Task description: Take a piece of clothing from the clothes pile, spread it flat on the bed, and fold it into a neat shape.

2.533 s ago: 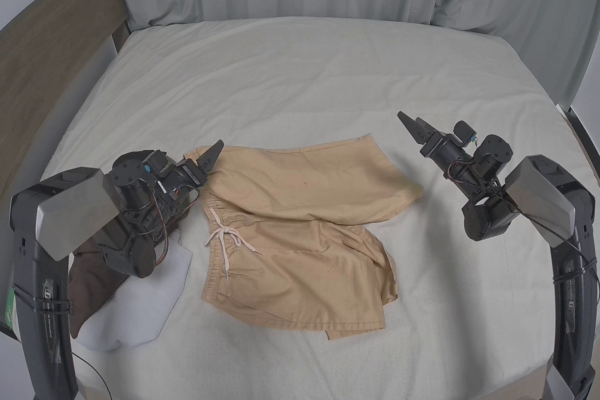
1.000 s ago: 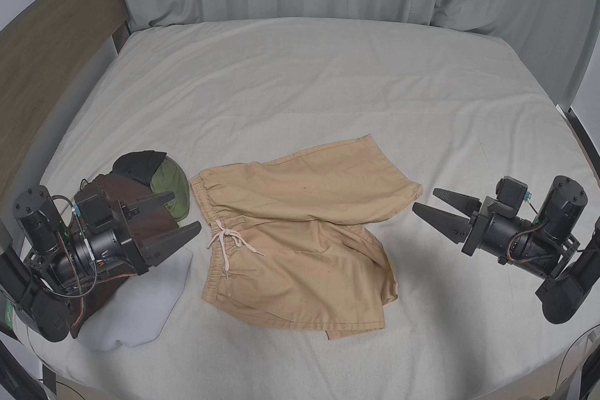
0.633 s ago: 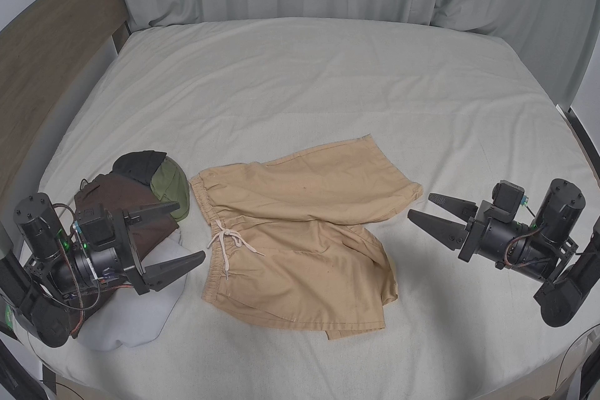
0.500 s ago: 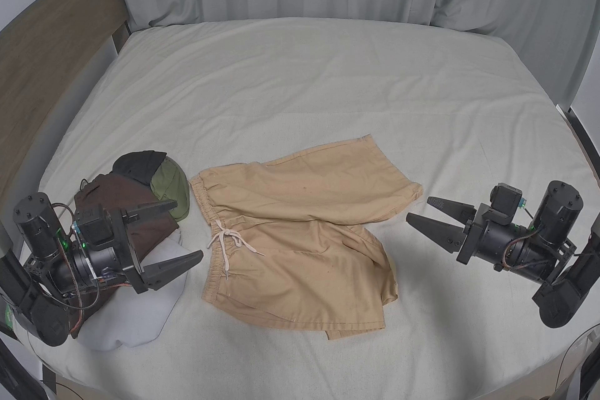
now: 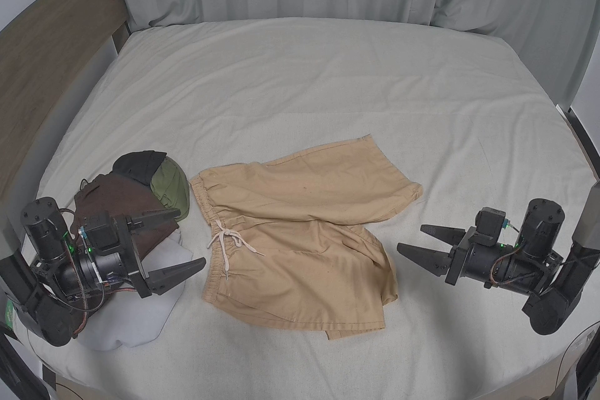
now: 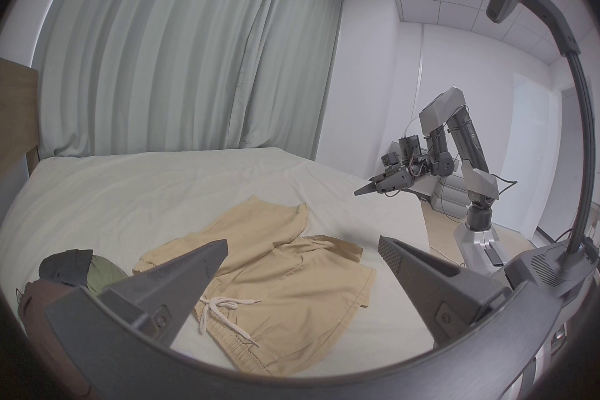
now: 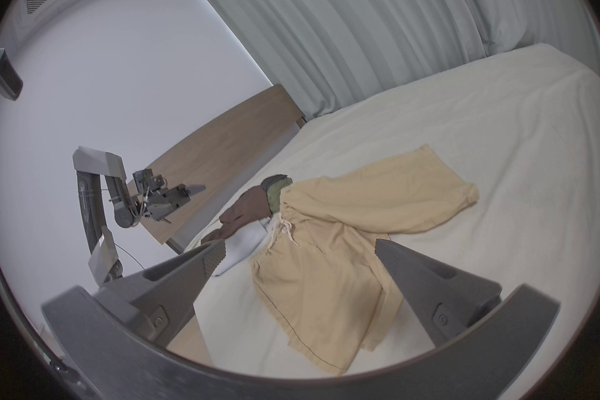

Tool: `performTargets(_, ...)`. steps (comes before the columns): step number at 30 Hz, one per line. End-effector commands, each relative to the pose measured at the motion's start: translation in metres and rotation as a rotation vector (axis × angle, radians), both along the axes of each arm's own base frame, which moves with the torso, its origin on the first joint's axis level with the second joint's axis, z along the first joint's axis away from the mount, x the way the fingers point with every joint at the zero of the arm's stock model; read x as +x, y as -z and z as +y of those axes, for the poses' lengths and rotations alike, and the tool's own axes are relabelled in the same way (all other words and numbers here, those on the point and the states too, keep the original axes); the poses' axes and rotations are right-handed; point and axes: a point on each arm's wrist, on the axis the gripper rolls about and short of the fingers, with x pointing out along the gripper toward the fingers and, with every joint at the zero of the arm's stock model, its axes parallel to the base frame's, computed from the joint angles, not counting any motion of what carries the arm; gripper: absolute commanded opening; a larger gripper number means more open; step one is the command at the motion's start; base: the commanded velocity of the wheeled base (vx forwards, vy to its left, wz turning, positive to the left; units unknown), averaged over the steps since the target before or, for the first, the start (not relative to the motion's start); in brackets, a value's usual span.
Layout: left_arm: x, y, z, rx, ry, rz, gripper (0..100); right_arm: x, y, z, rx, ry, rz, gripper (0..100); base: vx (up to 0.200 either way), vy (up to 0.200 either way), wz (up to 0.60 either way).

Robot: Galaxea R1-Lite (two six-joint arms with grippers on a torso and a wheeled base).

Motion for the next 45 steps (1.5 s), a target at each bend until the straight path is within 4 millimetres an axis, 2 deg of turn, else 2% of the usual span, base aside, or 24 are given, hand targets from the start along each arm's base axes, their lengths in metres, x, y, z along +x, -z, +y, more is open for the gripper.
performTargets(1, 0.001, 0.004, 0.0, 0.0, 0.001, 0.02, 100, 0.005, 0.023, 0.0, -0.04, 0.004, 0.069, 100, 0.0, 0.0, 0.0)
performTargets(9, 0.002, 0.006, 0.0, 0.001, 0.001, 0.028, 100, 0.01, 0.043, -0.004, -0.065, 0.03, 0.133, 100, 0.0, 0.0, 0.0)
performTargets(20, 0.003, 0.009, 0.0, 0.003, 0.0, 0.037, 100, 0.016, 0.085, -0.009, -0.124, 0.043, 0.258, 100, 0.0, 0.0, 0.0)
performTargets(31, 0.002, 0.008, 0.0, 0.002, -0.001, 0.034, 100, 0.025, 0.11, -0.008, -0.14, 0.052, 0.311, 100, 0.0, 0.0, 0.0)
performTargets(45, 0.002, 0.007, 0.0, 0.002, -0.001, 0.032, 100, 0.035, 0.123, -0.009, -0.149, 0.085, 0.32, 100, 0.0, 0.0, 0.0)
